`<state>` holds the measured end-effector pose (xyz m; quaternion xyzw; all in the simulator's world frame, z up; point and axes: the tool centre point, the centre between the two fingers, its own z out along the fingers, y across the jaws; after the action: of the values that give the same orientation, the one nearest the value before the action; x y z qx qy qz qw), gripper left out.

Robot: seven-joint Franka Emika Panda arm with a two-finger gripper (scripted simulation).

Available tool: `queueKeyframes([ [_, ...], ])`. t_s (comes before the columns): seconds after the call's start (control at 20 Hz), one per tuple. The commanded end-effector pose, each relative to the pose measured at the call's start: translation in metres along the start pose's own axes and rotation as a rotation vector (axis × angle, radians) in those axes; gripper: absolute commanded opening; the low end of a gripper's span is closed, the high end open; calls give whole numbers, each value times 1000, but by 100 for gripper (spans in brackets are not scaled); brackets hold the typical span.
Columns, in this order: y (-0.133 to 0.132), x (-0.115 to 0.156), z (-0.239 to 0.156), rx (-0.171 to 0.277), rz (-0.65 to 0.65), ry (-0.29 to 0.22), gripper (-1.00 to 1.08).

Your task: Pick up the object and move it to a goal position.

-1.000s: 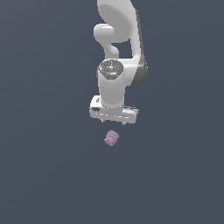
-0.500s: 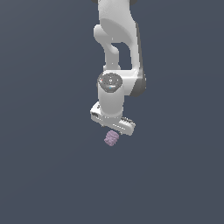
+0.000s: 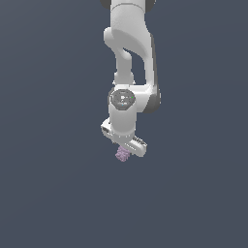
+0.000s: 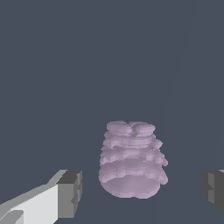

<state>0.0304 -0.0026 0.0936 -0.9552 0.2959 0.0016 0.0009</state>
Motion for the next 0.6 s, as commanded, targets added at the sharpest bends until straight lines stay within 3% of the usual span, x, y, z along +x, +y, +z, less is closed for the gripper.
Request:
queueKeyframes([
  [0.0,0,1,2,-1,19,3,100],
  [0.55,0,1,22,-1,23,3,100],
])
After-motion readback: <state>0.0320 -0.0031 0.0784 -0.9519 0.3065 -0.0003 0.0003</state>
